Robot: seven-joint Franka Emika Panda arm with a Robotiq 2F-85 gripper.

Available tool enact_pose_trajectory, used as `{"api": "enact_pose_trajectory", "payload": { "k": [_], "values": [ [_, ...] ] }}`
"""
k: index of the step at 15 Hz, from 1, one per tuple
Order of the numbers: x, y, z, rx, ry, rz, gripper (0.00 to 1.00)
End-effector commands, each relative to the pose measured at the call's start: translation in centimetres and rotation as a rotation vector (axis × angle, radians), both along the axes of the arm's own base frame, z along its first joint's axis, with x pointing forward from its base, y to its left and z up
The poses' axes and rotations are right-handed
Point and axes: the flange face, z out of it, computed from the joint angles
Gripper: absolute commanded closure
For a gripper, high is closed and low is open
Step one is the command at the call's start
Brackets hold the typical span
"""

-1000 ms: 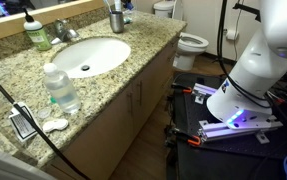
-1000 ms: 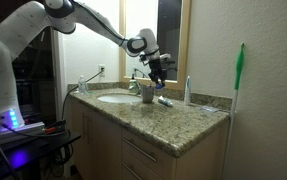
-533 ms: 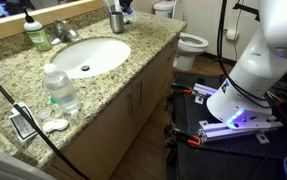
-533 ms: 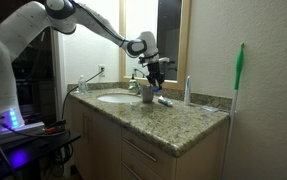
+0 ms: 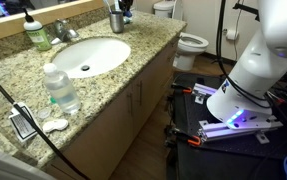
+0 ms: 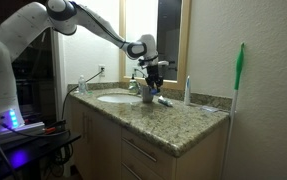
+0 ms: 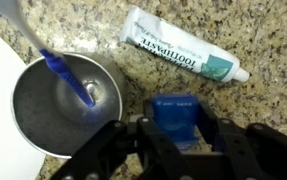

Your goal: Move the blue lid to the right of the sink

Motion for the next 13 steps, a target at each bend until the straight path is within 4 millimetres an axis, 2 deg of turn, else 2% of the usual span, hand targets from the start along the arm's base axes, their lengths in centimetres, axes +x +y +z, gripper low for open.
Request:
{"api": "enact_pose_trajectory", "payload": {
  "k": [1,4,7,9,12,13],
  "values": [
    [-1.0,-0.3,-0.3,0.018,0.038,-0.02,0.24],
    [-2.6,-1.3,0.5,-0.008,0.068,-0.042,0.02],
    [-4.6,-2.9,2.7,-0.062,0.069,-0.066,0.0],
    [-6.3,-3.8,5.7,-0.095,0.036,-0.053,0.0],
    [-8.6,-3.4,12.9,-0.207,-0.068,0.079,0.0],
    [-6.4,-4.8,9.2,-0.175,-0.009,0.017,0.0]
  ]
}}
